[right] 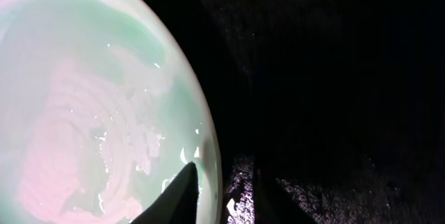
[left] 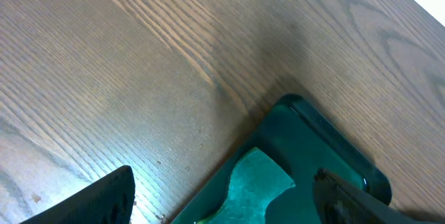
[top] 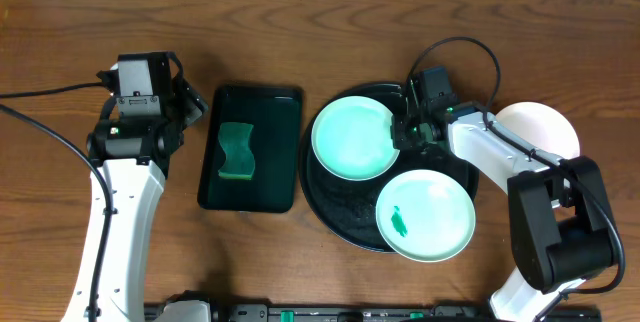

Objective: Clean dirty plates on tray and stack at the side

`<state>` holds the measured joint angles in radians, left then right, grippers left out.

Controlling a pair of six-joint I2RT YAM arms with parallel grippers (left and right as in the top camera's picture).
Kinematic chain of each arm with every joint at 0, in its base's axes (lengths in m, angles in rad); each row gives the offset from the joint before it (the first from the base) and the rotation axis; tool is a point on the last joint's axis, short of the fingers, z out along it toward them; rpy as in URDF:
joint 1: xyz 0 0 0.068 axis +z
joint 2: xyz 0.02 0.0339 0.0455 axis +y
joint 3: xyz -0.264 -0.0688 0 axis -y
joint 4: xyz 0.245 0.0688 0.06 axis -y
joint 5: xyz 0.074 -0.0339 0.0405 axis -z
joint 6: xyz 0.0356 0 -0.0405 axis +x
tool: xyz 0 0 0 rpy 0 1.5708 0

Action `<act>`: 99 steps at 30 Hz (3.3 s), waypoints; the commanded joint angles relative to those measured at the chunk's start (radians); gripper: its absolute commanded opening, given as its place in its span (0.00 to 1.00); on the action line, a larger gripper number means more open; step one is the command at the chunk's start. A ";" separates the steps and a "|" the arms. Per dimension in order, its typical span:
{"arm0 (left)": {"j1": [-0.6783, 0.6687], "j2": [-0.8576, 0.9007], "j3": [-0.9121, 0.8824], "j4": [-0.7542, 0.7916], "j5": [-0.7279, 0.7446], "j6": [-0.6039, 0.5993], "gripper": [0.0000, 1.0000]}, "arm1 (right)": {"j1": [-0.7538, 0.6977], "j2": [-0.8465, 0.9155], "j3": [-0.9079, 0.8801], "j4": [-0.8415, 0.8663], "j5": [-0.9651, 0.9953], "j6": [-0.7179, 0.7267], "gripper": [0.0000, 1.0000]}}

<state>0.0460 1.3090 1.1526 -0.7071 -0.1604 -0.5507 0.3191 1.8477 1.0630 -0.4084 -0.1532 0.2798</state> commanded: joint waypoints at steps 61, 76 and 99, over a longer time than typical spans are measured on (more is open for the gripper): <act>0.006 -0.002 0.011 -0.003 -0.006 -0.008 0.82 | -0.118 -0.176 -0.019 -0.105 -0.183 0.039 0.01; 0.006 -0.002 0.011 -0.003 -0.006 -0.008 0.82 | -0.084 -0.217 0.032 -0.108 -0.262 0.154 0.01; 0.006 -0.002 0.011 -0.003 -0.006 -0.008 0.82 | 0.223 -0.192 0.070 0.192 -0.048 0.514 0.01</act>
<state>0.0460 1.3090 1.1526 -0.7071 -0.1604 -0.5507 0.5125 1.6543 1.1114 -0.2226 -0.2661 0.7326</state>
